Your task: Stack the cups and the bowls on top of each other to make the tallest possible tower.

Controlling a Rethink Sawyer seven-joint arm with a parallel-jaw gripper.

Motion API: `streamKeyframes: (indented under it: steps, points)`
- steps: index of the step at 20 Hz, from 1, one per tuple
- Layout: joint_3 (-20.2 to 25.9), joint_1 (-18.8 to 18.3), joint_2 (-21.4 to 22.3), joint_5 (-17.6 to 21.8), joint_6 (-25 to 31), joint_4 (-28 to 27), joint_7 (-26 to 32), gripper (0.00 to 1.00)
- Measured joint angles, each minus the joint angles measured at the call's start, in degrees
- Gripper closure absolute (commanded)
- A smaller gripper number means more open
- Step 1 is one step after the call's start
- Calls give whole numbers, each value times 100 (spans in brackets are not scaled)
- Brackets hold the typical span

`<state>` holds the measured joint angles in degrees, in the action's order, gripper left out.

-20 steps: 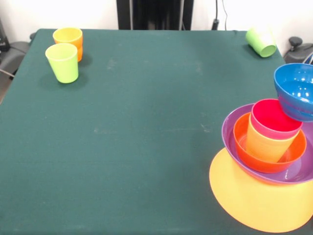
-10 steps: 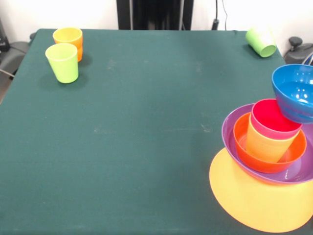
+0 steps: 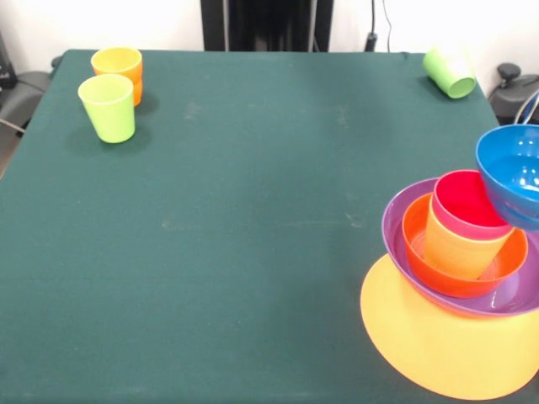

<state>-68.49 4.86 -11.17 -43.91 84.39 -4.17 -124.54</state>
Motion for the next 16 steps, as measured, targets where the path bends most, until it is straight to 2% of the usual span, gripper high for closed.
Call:
streamKeyframes:
  steps: [8, 16]
  points:
    - [-770, -165, -22, -887, -69, -3, 0, 100]
    - [-1124, -208, -22, -1170, -70, -5, 0, 100]
